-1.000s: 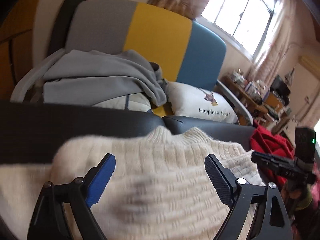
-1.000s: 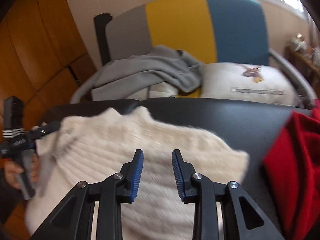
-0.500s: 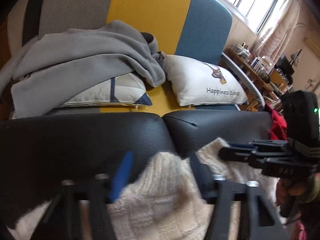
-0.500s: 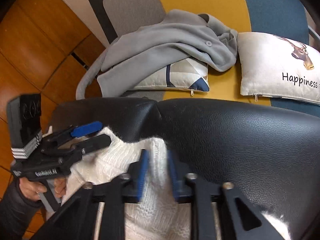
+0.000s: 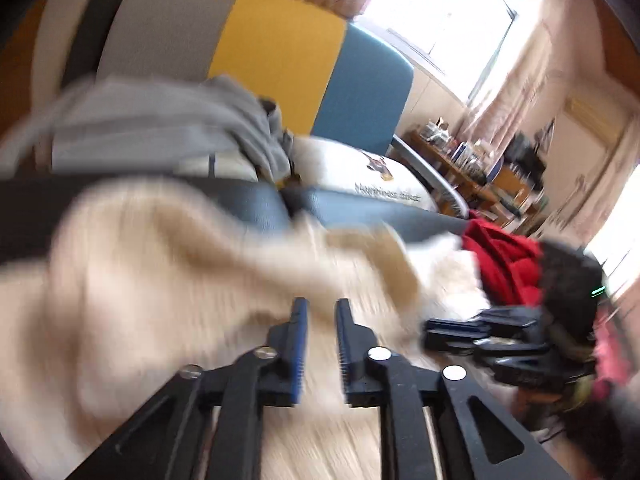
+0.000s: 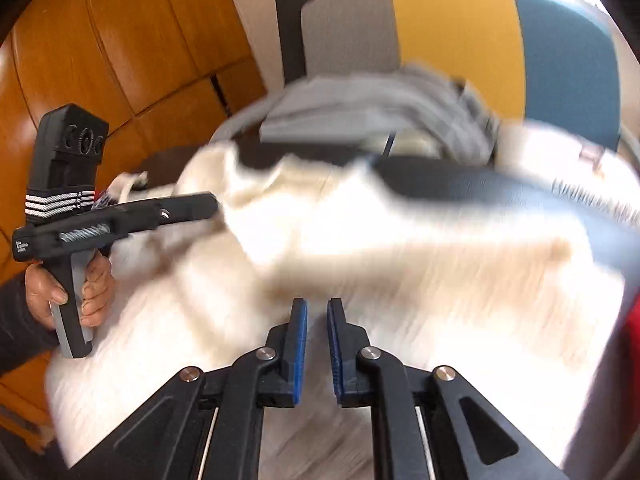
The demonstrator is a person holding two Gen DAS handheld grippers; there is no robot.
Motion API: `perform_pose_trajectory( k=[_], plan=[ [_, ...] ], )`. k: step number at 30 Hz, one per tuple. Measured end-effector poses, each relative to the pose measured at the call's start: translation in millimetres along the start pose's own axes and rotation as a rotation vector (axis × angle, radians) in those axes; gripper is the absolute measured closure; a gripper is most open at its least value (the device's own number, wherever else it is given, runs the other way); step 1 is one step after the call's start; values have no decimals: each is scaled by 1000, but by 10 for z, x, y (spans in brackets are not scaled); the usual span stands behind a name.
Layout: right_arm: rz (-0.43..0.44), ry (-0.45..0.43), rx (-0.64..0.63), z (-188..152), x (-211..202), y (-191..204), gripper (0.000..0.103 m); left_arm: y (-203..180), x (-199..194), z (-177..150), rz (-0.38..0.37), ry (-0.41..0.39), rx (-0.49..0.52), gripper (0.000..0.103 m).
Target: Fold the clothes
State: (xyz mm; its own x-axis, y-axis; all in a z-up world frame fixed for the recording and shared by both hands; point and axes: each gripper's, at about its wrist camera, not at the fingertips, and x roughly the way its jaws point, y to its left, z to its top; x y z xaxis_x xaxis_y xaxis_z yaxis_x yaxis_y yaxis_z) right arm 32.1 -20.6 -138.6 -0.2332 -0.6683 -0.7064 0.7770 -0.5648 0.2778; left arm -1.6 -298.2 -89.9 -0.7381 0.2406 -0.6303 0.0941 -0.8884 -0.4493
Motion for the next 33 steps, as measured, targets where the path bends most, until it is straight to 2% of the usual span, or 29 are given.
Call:
perform_pose_trajectory(
  k=[1,4,6,8,10,11,13,15,17,21,23,28,30,31,32,33],
  plan=[
    [3,-7,23,-24,-19,-18,91,20,3,-67,26,12,-11,68],
    [3,-10,85,-27,-29,-94,90,34,-103,-148,35,0,-57,67],
    [-3,-13,118,-25,-58,-121,91,13,-188,-146,60,-9,-83,62],
    [-58,-17,122,4,-137,-60,90,-14,-291,-187,83,-31,-88,47],
    [-102,-45,114,21,-285,25,83,-22,-382,-256,115,-50,-91,35],
    [-116,-53,121,8,-344,48,83,20,-382,-326,134,-43,-103,30],
    [-144,-44,175,-84,-384,28,81,121,-372,-462,147,-33,-136,31],
    [-167,-43,226,-185,-413,0,80,201,-400,-554,126,-60,-164,30],
    [-164,-77,267,-329,-388,-68,79,242,-406,-564,125,-70,-204,31],
    [-161,-108,314,-436,-395,-143,79,137,-523,-604,191,-66,-216,34],
    [-174,-105,305,-429,-397,-128,79,174,-745,-625,198,-98,-263,32],
    [-187,-103,294,-413,-379,-103,79,626,-1419,-369,285,-187,-396,22],
    [-184,-105,296,-417,-368,-103,79,871,-1667,-121,372,-225,-423,21],
    [-182,-106,297,-419,-362,-104,79,975,-1781,10,427,-237,-424,18],
    [-180,-107,298,-422,-357,-104,79,1078,-1895,140,482,-248,-425,11],
    [-178,-108,299,-424,-351,-105,79,1184,-1976,281,530,-248,-414,9]
  ],
)
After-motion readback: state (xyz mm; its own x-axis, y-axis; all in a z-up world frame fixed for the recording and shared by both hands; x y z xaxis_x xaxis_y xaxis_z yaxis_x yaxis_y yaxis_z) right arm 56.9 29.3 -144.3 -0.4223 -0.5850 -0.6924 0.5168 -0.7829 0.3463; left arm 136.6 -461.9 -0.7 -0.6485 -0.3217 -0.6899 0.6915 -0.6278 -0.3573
